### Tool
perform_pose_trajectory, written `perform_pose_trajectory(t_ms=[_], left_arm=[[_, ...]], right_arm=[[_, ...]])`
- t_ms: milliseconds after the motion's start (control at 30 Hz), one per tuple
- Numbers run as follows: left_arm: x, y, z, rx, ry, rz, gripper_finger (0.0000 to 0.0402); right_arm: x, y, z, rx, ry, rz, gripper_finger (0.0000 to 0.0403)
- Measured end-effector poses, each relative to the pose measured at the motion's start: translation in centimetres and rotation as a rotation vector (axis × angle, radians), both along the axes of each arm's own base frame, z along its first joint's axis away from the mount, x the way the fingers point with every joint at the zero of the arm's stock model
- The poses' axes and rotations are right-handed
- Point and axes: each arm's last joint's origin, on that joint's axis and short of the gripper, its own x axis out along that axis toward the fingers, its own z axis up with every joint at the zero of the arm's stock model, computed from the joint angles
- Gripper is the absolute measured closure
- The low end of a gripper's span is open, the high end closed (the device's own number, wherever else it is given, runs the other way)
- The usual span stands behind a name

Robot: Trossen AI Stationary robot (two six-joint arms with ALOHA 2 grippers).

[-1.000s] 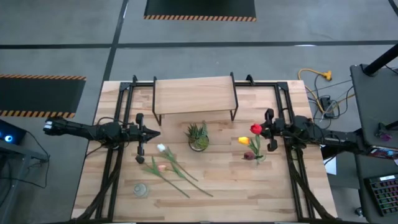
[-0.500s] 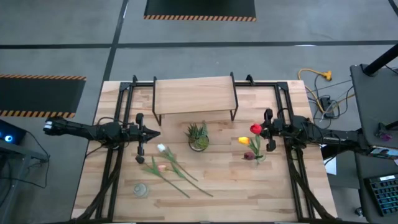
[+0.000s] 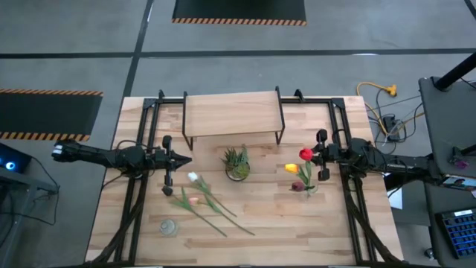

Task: Pick and place flowers into a vace then onto a shelf
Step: Put the white flower into the left transparent vase

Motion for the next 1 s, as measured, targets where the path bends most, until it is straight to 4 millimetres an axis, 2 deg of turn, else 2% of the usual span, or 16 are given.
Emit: perform_pose_trajectory(t_ms=[500, 867, 1000], left_arm=[[0.00, 0.00, 0.06, 0.028, -0.004, -0.002, 0.0402], [0.01, 0.03, 0.17, 0.039, -0.014, 0.010, 0.0401], [0.01, 0.08, 0.38, 0.021, -0.037, 0.026, 0.0367]], right_arm=[[0.01, 0.00, -0.11, 0.006, 0.011, 0.000, 0.0374], [0.02, -0.01, -0.38, 0.121, 0.036, -0.002, 0.0374], [0.00, -0.02, -0.75, 0.131, 0.073, -0.007, 0.0374]])
